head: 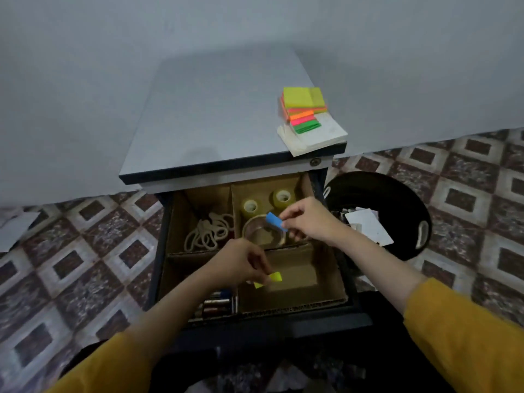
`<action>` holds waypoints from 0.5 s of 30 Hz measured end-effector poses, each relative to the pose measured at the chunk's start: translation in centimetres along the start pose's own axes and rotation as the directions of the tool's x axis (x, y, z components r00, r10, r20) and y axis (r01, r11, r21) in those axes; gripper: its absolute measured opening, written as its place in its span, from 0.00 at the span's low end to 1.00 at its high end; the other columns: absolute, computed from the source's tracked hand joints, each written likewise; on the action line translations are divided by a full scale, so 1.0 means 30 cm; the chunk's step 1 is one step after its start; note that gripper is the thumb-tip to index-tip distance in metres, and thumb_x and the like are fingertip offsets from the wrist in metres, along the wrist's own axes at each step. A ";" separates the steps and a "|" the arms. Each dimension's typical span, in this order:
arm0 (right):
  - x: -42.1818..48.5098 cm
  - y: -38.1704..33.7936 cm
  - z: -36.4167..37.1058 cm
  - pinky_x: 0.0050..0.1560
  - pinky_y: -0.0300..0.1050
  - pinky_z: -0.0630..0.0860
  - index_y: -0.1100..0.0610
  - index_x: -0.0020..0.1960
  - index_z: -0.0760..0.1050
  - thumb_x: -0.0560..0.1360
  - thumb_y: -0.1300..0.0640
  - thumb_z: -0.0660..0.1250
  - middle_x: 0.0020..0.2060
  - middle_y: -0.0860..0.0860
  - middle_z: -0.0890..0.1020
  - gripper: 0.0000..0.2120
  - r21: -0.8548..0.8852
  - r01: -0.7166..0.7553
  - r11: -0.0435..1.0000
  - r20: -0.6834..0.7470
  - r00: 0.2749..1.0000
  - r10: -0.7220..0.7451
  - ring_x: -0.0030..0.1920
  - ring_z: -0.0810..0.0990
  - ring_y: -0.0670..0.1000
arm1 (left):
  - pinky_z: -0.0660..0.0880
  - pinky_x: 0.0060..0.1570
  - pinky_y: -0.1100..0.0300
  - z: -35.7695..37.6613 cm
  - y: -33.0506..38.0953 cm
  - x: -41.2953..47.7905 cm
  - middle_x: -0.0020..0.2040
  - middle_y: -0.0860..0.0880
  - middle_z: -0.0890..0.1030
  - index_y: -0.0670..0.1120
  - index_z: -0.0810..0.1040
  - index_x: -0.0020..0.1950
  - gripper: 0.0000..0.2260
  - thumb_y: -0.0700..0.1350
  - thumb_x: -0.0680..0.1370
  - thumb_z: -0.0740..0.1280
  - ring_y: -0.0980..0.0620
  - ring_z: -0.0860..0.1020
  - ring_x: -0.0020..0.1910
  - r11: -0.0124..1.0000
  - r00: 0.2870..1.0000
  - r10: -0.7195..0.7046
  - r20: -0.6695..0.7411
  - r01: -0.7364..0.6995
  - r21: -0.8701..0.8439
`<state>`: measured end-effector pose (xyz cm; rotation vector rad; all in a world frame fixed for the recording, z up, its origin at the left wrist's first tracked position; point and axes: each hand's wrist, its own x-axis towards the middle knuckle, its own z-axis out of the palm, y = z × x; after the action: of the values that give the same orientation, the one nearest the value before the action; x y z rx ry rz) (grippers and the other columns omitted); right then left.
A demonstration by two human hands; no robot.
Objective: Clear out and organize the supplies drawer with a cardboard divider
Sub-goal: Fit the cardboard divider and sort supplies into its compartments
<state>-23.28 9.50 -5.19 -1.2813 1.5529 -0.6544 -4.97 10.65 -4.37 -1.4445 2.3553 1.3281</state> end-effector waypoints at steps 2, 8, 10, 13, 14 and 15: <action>0.046 0.000 0.018 0.27 0.32 0.74 0.63 0.54 0.78 0.75 0.66 0.66 0.32 0.53 0.79 0.09 0.011 -0.002 1.000 0.009 1.000 0.002 0.24 0.76 0.42 | 0.76 0.41 0.69 0.020 -0.013 0.034 0.36 0.57 0.79 0.51 0.80 0.40 0.07 0.41 0.69 0.75 0.62 0.78 0.38 1.000 0.999 -0.008 0.033 0.008 0.015; 0.134 0.030 0.062 0.32 0.37 0.76 0.63 0.56 0.77 0.75 0.66 0.66 0.36 0.53 0.80 0.11 0.048 -0.022 0.999 0.033 0.999 0.021 0.30 0.77 0.46 | 0.77 0.48 0.61 0.069 -0.005 0.115 0.41 0.49 0.84 0.45 0.83 0.45 0.07 0.42 0.69 0.75 0.55 0.81 0.43 0.977 0.989 0.002 0.147 -0.033 0.212; 0.143 0.027 0.063 0.31 0.36 0.76 0.62 0.55 0.77 0.75 0.66 0.66 0.36 0.53 0.80 0.10 0.062 -0.009 0.998 0.034 0.999 0.007 0.30 0.77 0.46 | 0.77 0.51 0.56 0.096 -0.008 0.133 0.46 0.47 0.83 0.44 0.83 0.47 0.07 0.43 0.71 0.73 0.52 0.80 0.47 0.925 0.986 -0.015 0.163 -0.049 0.376; 0.153 0.021 0.054 0.30 0.37 0.76 0.63 0.55 0.78 0.74 0.67 0.67 0.34 0.53 0.79 0.10 0.120 -0.003 0.993 0.017 1.000 0.001 0.27 0.77 0.45 | 0.74 0.50 0.54 0.141 -0.013 0.140 0.53 0.42 0.79 0.41 0.79 0.52 0.07 0.41 0.76 0.65 0.44 0.78 0.53 0.841 0.980 -0.058 0.193 -0.056 0.537; 0.156 0.023 0.051 0.30 0.37 0.76 0.63 0.55 0.77 0.74 0.67 0.67 0.34 0.53 0.79 0.10 0.138 -0.003 0.990 0.012 1.000 0.001 0.26 0.76 0.45 | 0.72 0.49 0.54 0.152 -0.012 0.141 0.55 0.41 0.78 0.39 0.77 0.54 0.08 0.39 0.77 0.62 0.42 0.77 0.54 0.817 0.976 -0.077 0.205 -0.056 0.573; 0.157 0.025 0.049 0.29 0.37 0.76 0.63 0.55 0.78 0.74 0.67 0.67 0.33 0.53 0.79 0.10 0.143 -0.002 0.990 0.009 1.000 0.000 0.25 0.76 0.44 | 0.71 0.49 0.54 0.158 -0.011 0.144 0.56 0.40 0.77 0.38 0.76 0.55 0.09 0.38 0.78 0.60 0.42 0.77 0.55 0.798 0.975 -0.091 0.203 -0.051 0.601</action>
<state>-22.06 5.56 -7.99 -1.1745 1.4718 -0.7448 -8.77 10.92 -9.55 -1.0509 2.2873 0.5795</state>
